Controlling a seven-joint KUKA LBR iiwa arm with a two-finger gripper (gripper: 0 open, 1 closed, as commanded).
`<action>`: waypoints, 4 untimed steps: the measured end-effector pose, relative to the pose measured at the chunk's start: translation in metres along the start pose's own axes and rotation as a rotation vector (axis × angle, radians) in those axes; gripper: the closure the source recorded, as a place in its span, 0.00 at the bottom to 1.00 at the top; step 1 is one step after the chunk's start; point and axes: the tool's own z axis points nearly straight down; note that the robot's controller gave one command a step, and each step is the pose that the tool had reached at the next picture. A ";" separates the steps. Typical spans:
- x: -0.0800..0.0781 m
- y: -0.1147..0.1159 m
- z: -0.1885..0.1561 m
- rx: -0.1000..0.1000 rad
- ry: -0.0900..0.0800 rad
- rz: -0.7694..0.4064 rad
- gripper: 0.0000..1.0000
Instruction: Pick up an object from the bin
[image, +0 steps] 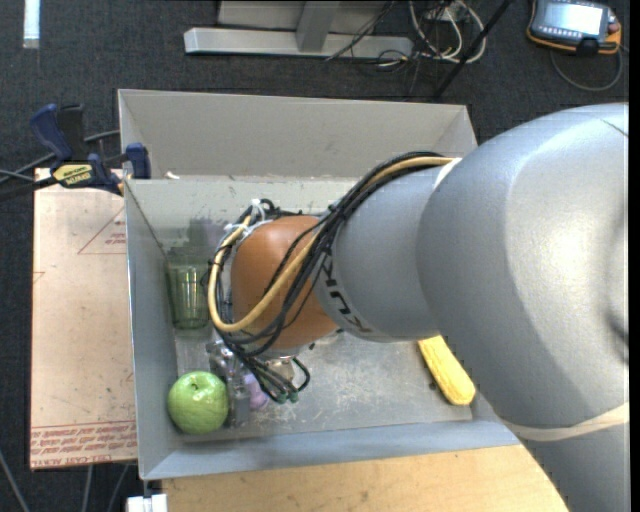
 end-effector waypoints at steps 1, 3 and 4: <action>-0.020 0.001 -0.144 -0.002 -0.004 -0.018 1.00; -0.020 0.001 -0.143 -0.001 -0.002 -0.018 0.00; -0.011 -0.045 -0.128 -0.003 -0.005 -0.053 0.00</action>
Offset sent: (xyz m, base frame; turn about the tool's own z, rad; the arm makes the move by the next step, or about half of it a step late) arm 0.0000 0.0000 0.0000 0.0000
